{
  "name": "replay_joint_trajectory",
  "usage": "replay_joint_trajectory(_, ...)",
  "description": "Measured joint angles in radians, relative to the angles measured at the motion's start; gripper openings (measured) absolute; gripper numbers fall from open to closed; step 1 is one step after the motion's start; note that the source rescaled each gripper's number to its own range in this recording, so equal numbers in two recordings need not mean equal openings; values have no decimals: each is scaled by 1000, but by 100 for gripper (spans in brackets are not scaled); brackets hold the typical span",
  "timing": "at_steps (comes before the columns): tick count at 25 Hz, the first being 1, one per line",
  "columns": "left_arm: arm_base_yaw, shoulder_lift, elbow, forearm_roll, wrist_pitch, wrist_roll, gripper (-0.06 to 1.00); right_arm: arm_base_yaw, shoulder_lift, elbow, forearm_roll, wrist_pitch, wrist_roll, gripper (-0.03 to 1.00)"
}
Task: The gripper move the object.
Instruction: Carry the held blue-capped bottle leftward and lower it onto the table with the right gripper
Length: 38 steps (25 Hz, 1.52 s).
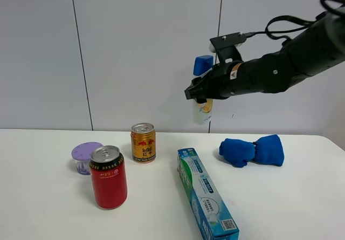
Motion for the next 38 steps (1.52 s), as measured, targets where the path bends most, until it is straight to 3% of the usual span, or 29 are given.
replay_joint_trajectory(12,0,0,0,0,0,0,100,23,235,-148,-10,-16,26,1)
replay_joint_trajectory(38,0,0,0,0,0,0,100,27,297,-154,-17,-55,24,1)
